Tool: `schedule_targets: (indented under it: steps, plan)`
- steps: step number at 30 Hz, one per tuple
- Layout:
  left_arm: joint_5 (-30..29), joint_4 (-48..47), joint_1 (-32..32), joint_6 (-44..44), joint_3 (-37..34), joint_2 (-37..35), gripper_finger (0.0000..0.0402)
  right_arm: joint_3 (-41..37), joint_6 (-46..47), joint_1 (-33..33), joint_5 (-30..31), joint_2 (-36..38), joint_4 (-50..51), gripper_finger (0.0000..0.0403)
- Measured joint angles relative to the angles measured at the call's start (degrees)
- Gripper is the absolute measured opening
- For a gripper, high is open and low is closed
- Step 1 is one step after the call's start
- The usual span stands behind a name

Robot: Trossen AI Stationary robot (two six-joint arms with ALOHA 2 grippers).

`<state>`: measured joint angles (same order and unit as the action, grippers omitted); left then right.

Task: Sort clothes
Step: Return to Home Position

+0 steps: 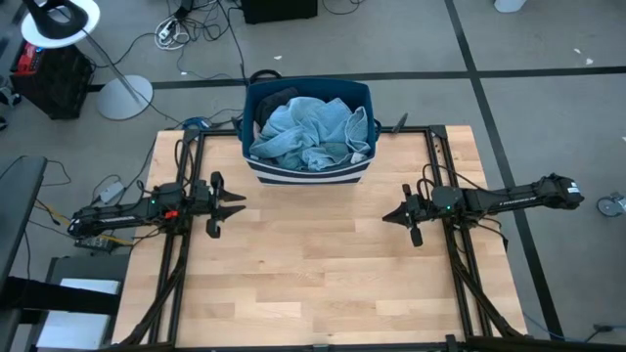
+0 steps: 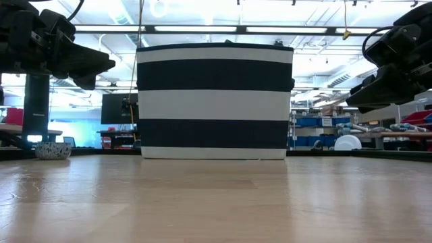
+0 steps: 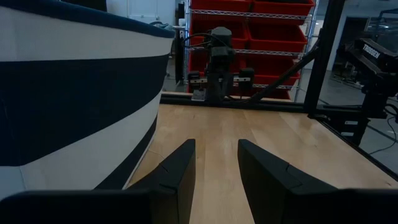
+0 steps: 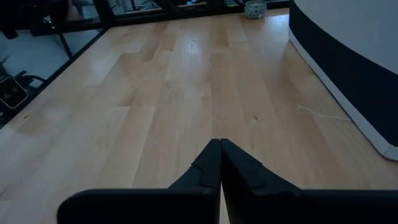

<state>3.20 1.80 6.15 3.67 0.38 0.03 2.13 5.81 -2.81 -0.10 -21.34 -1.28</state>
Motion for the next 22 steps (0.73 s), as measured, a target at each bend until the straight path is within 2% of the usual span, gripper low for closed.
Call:
schedule_targets:
  steps: [22]
  plan:
    - [0.0, 0.0, 0.0, 0.0, 0.0, 0.0, 0.0127, 0.0, 0.0, 0.0, 0.0, 0.0, 0.0, 0.001]
